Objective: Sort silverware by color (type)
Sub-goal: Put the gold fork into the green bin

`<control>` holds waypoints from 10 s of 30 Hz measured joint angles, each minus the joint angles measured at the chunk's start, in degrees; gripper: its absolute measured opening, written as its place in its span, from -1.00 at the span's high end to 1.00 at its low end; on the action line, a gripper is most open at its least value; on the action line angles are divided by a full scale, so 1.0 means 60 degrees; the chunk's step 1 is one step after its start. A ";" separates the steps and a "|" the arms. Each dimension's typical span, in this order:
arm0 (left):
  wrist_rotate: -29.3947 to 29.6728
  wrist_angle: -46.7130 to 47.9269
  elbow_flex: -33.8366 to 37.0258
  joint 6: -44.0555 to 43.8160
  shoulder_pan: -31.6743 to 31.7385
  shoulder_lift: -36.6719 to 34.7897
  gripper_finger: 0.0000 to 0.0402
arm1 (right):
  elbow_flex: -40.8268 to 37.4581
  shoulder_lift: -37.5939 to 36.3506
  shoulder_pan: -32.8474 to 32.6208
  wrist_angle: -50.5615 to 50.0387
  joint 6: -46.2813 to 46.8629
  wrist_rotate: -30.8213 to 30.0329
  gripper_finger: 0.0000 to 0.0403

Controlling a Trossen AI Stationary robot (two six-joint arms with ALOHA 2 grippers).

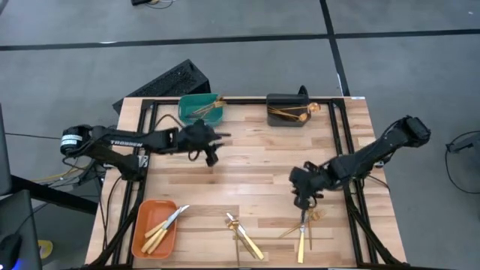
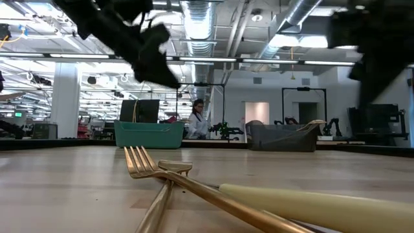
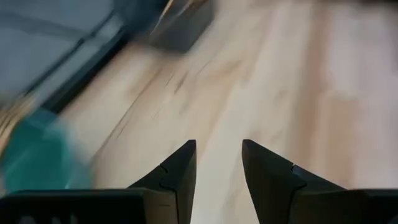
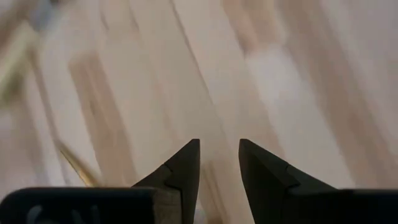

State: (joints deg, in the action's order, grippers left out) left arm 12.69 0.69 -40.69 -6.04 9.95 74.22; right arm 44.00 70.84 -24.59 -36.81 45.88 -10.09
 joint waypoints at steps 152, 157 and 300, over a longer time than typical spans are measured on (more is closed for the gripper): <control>-0.1052 0.2517 -0.2272 0.4159 0.5589 0.2422 0.33 | 0.0861 0.0260 0.1669 0.3642 -0.6179 -0.5528 0.67; -0.1865 0.2526 -0.2272 0.3316 0.4813 0.2422 0.35 | 0.0768 0.0387 0.1954 0.3723 -0.5636 -0.3105 0.67; -0.1269 -0.4133 -0.0971 0.2290 -0.1654 0.2962 0.42 | 0.0150 0.2249 0.0722 0.5837 -0.2124 -0.8329 0.90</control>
State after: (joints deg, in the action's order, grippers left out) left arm 5.07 -24.10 -46.52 7.70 0.03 91.98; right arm 44.91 84.33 -20.26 -1.79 33.14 -60.06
